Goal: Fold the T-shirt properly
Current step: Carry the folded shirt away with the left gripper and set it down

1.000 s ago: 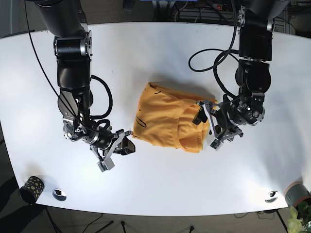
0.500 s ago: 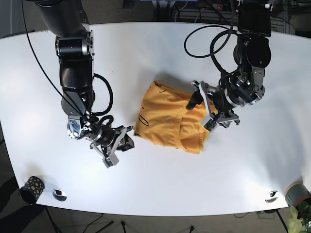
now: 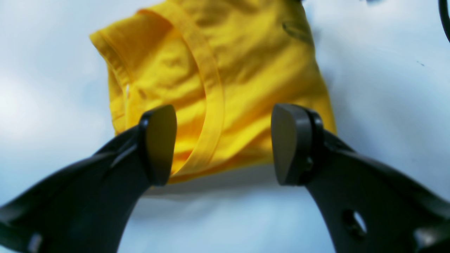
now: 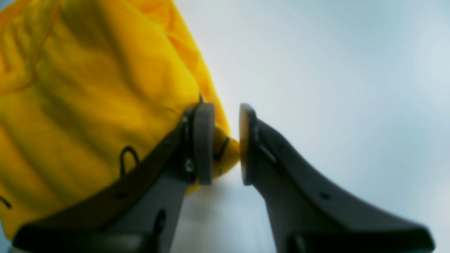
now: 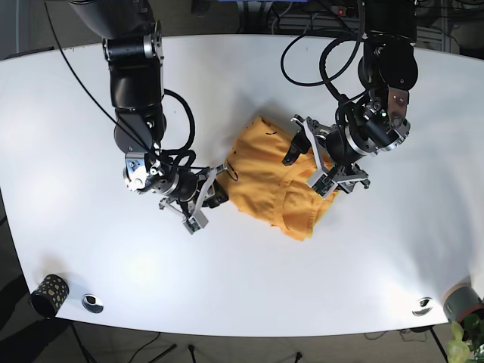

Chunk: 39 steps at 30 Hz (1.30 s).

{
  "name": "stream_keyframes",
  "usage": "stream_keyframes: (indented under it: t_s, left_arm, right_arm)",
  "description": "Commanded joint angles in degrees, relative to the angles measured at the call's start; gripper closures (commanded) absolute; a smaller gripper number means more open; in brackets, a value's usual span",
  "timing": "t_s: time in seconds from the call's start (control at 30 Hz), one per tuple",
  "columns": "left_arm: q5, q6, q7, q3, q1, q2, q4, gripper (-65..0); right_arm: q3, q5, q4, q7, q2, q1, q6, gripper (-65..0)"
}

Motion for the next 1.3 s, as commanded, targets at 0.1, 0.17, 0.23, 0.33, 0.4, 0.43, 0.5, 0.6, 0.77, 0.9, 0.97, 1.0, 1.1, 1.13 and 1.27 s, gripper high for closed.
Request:
stream_keyframes:
  t_s: [0.1,0.17,0.23,0.33,0.4,0.43,0.5,0.6,0.77,0.9,0.97,1.0,1.1,1.13,1.27]
  left_arm:
    - [4.2,0.0,-1.1,-0.2,-1.0,0.9,2.5,-39.3]
    - [5.1,0.1,-1.1,-1.3,-1.0,1.3,2.5,-39.4]
    - [5.4,0.1,-1.1,-2.6,-1.1,1.8,2.5,-39.4]
    - [5.6,0.3,-1.1,-4.1,-2.0,2.9,2.5,-39.6]
    - [5.6,2.8,-1.1,-4.2,-2.5,3.4,2.5,-39.7]
    - [5.6,4.3,-1.1,-4.2,-2.5,3.4,2.5,-40.0]
    - [5.6,6.9,-1.1,-4.2,-2.6,3.4,2.4,-43.6]
    - [5.4,10.2,-1.2,-4.2,-2.6,3.4,2.4,-50.6]
    - [5.4,11.5,-1.2,-4.2,-2.6,3.4,2.4,-51.2]
    - [5.3,11.5,-1.9,-4.3,-1.9,3.3,2.4,-51.2]
    - [5.3,11.5,-3.5,-4.5,-0.4,3.1,2.4,-51.2]
    - [5.5,11.5,-5.8,-4.5,0.6,3.0,2.4,-51.2]
    - [5.7,11.6,-10.4,-4.8,2.5,1.5,2.4,-51.1]
    - [5.7,11.6,-11.7,-5.4,2.8,0.5,2.4,-51.1]
    - [5.6,11.5,-15.8,-8.4,2.7,-1.2,-0.5,-51.1]
  right_arm:
    - [0.1,1.2,11.4,-4.3,-1.7,-4.0,0.45,-12.2]
    - [0.1,1.3,14.3,-5.9,-2.4,-6.5,0.45,-12.2]
    - [0.0,1.7,17.4,-7.3,-3.1,-8.8,0.45,-12.2]
    - [-3.7,1.4,21.7,-9.4,-4.7,-12.5,0.45,-12.2]
    - [-9.4,1.7,24.0,-9.7,-5.0,-15.1,0.19,-12.2]
    - [-11.5,1.7,24.8,-9.8,-5.2,-16.1,0.19,-12.2]
    - [-15.1,1.7,25.9,-9.7,-5.5,-17.4,-0.07,-12.2]
    - [-17.0,1.7,27.0,-9.9,-7.1,-17.9,-0.07,-12.2]
    - [-11.8,1.7,29.1,-10.0,-7.9,-18.3,0.1,-12.2]
    - [-6.2,1.8,29.9,-10.0,-7.7,-17.3,0.37,-12.2]
    - [-4.7,1.8,29.9,-10.1,-7.7,-16.8,0.37,-12.2]
    - [-3.9,1.8,29.9,-10.1,-7.5,-16.6,0.37,-12.2]
    - [-2.9,1.8,29.9,-10.1,-5.5,-16.5,0.37,-12.2]
    - [-2.8,1.8,29.9,-10.1,-5.2,-16.5,0.37,-12.2]
    - [-2.6,1.8,29.9,-10.1,-4.9,-16.7,0.37,-12.2]
